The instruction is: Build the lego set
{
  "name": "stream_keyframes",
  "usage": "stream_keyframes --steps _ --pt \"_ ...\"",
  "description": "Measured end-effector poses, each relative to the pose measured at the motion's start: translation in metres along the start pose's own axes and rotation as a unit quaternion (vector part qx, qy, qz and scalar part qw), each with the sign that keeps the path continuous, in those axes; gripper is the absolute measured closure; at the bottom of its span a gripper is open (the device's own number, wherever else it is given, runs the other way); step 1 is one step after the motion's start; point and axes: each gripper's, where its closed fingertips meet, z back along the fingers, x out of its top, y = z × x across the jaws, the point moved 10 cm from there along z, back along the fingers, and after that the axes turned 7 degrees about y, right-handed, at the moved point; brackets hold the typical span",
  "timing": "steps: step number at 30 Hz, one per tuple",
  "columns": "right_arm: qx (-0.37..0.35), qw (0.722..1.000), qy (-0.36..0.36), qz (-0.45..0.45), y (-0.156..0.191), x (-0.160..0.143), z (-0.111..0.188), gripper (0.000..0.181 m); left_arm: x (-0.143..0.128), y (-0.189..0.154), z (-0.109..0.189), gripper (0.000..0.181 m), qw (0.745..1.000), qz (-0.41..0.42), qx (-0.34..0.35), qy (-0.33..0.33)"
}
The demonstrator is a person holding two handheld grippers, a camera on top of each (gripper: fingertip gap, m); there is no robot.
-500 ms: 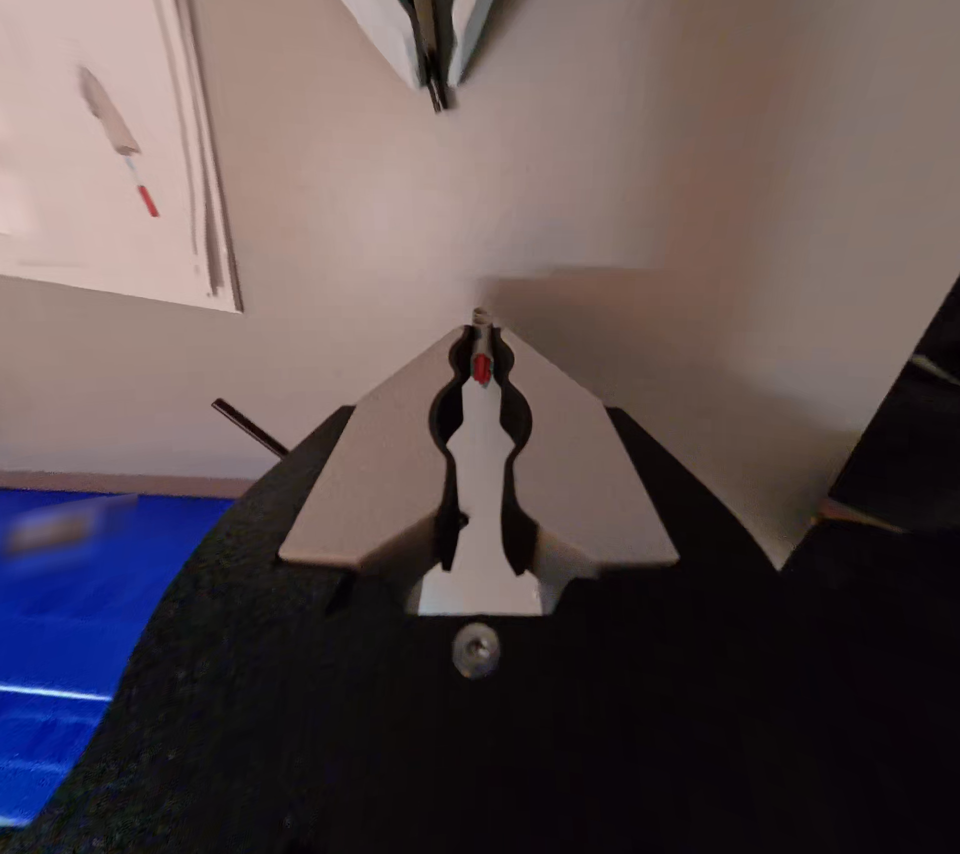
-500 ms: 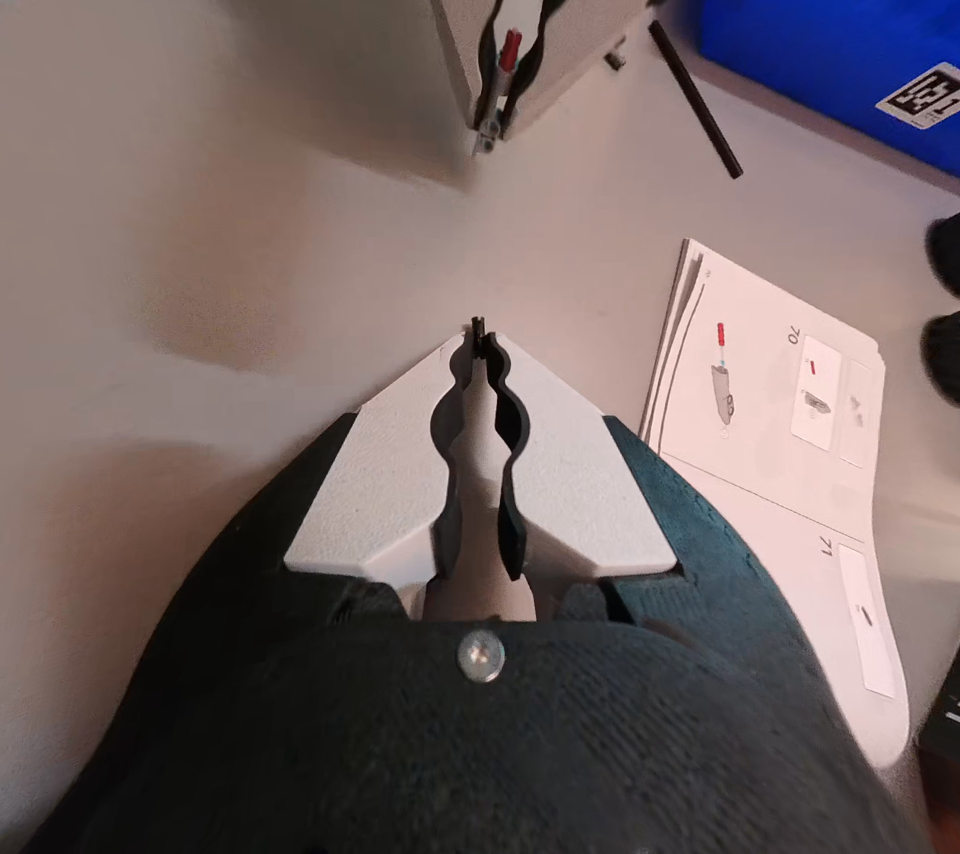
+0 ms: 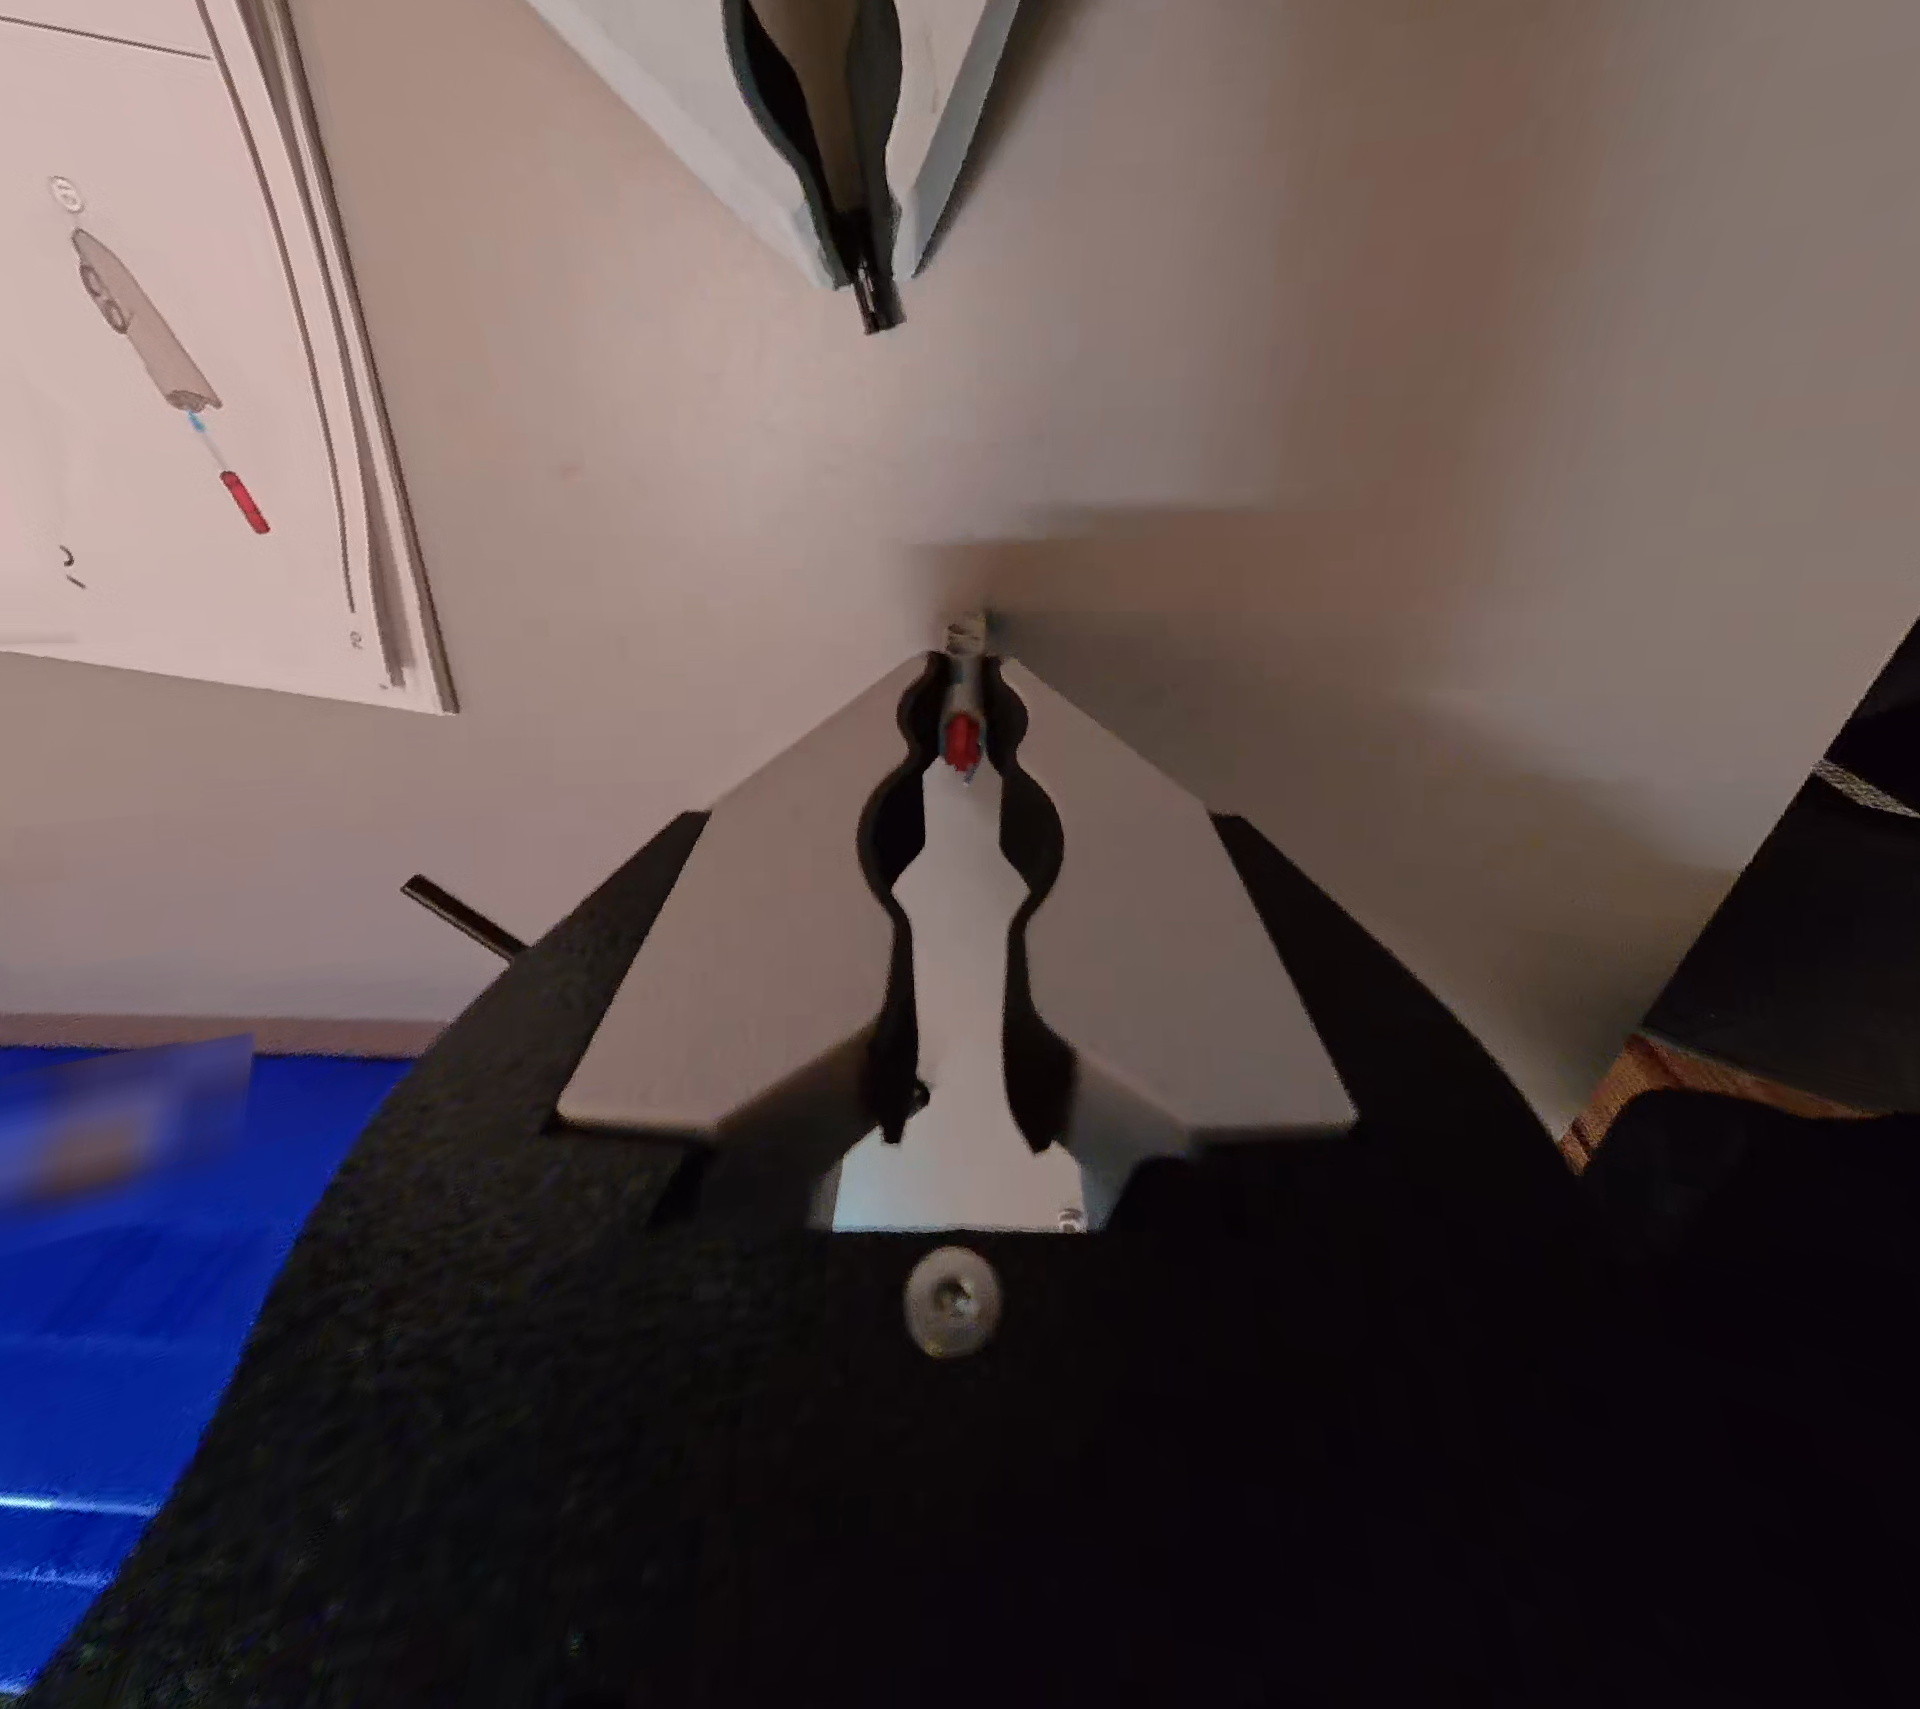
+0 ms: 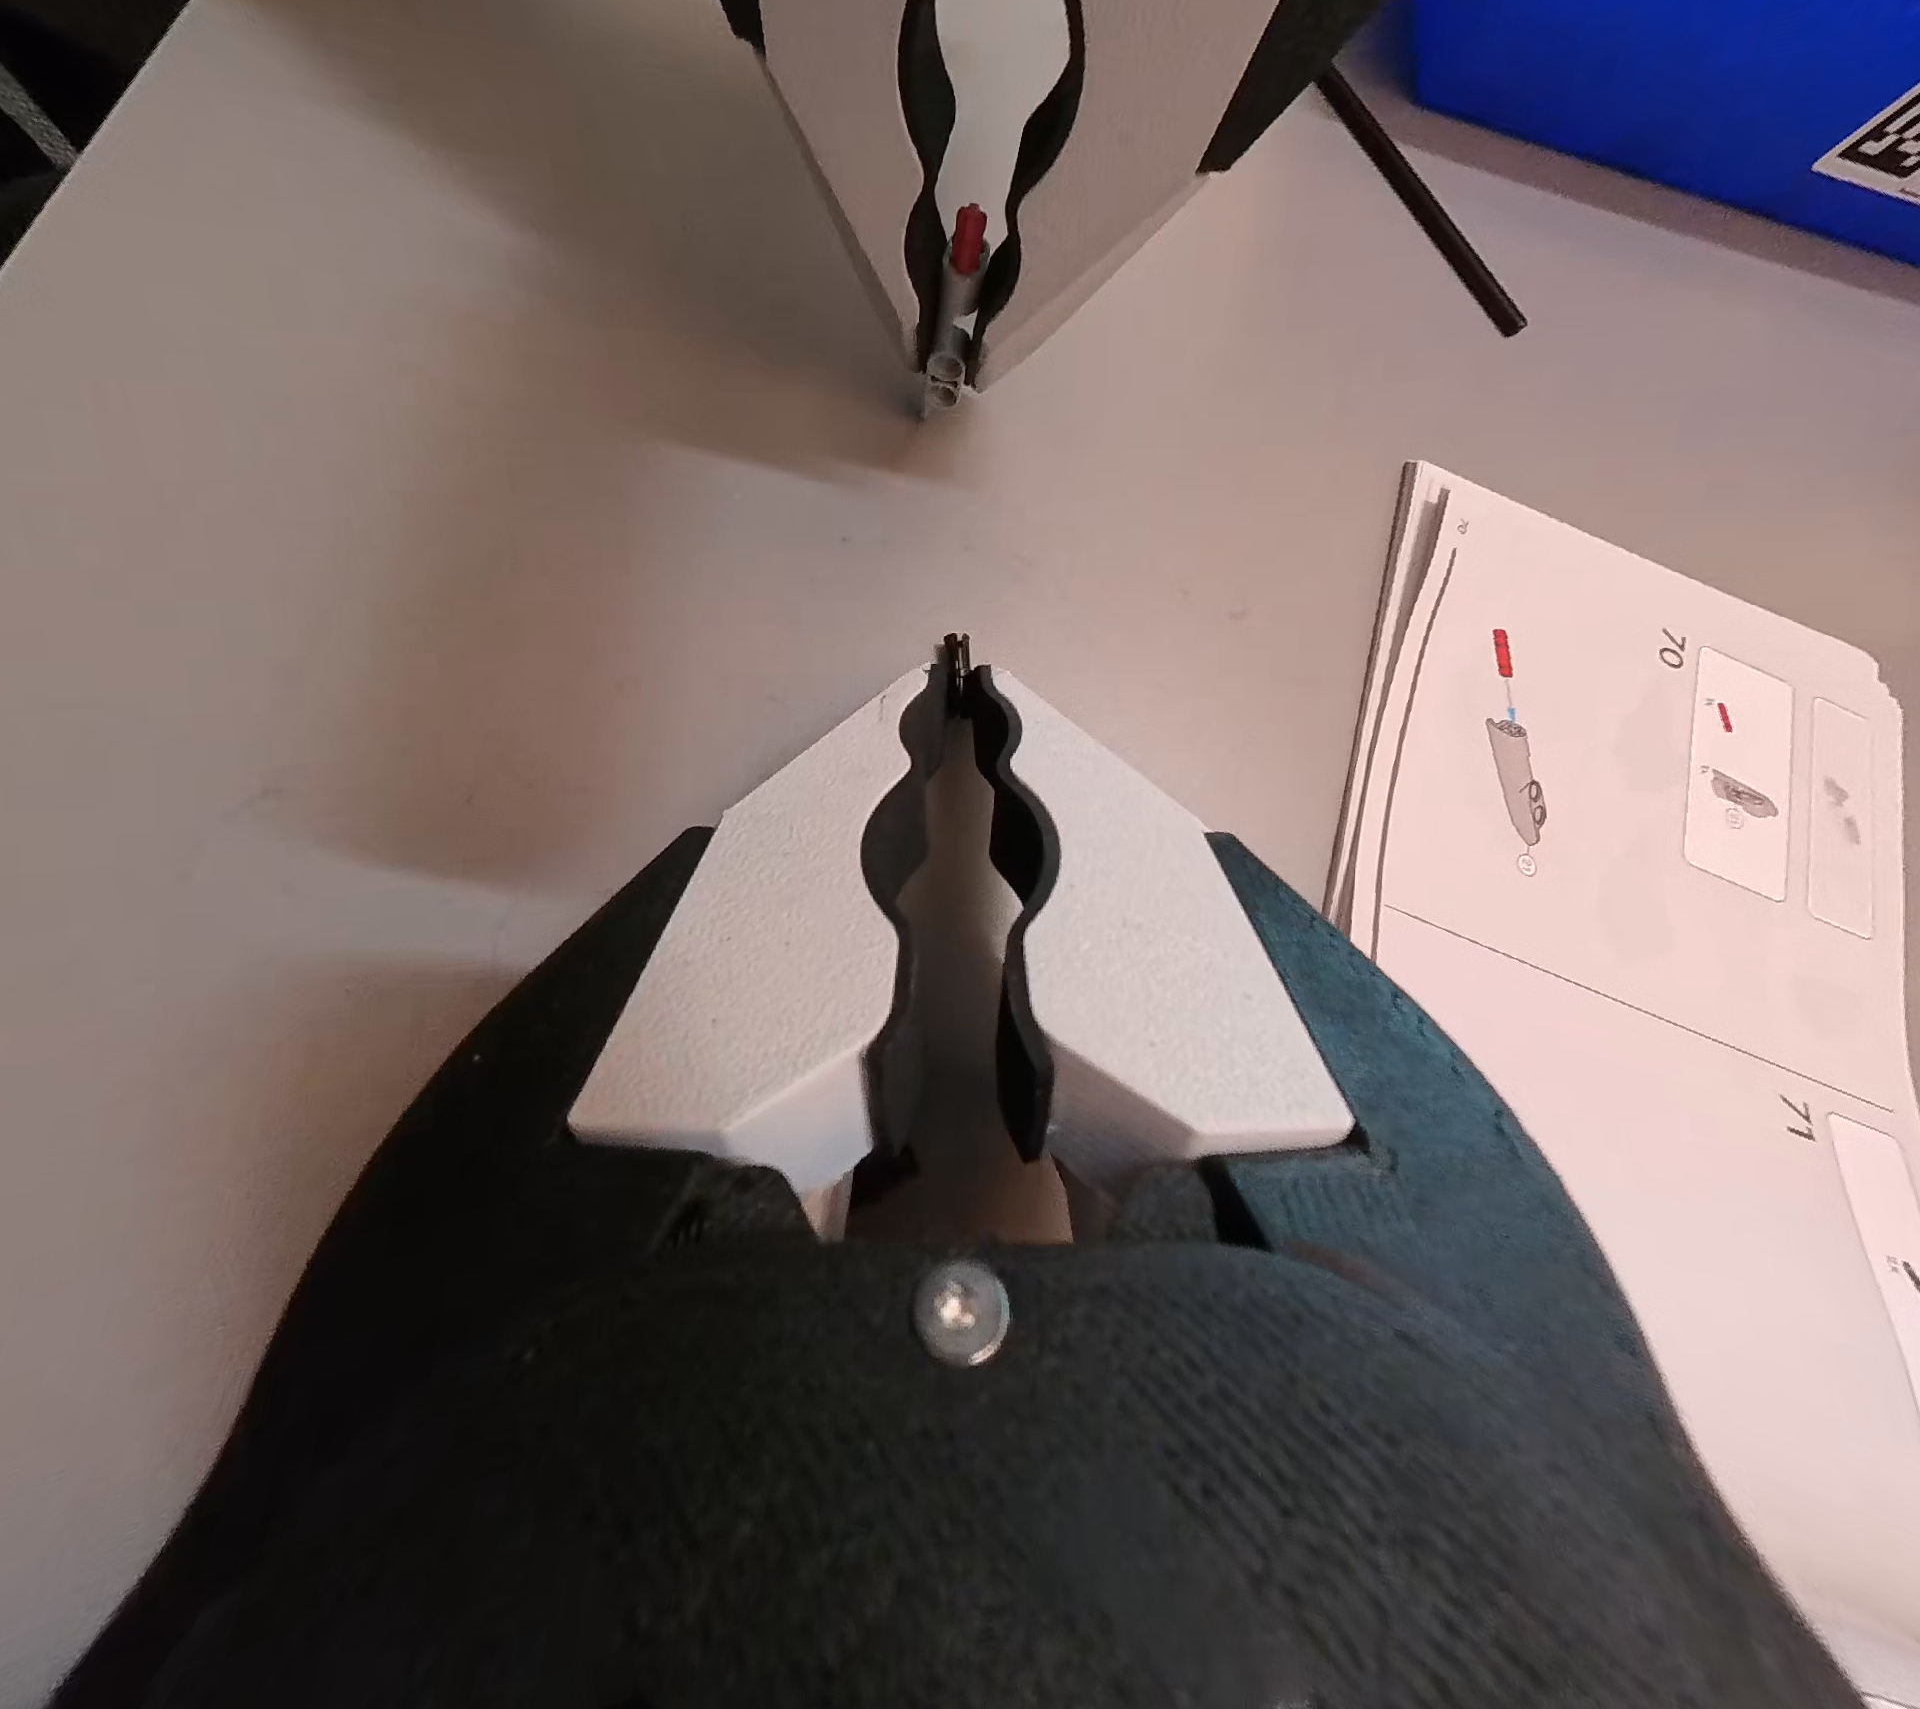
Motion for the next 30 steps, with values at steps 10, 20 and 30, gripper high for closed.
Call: stream_keyframes --steps 10,20,30 --pt "-0.001 1.0 -0.002 0.002 0.003 0.007 -0.006 0.178 -0.022 0.002 -0.015 0.177 0.98 0.07 0.006 -0.186" --pt "-0.024 0.999 0.002 0.022 0.004 0.016 -0.014 0.178 -0.035 -0.007 -0.027 0.177 0.948 0.1 0.004 -0.301" --pt "-0.095 0.988 0.008 0.123 0.015 0.04 -0.019 0.178 -0.039 -0.005 -0.03 0.177 0.941 0.118 -0.005 -0.318"
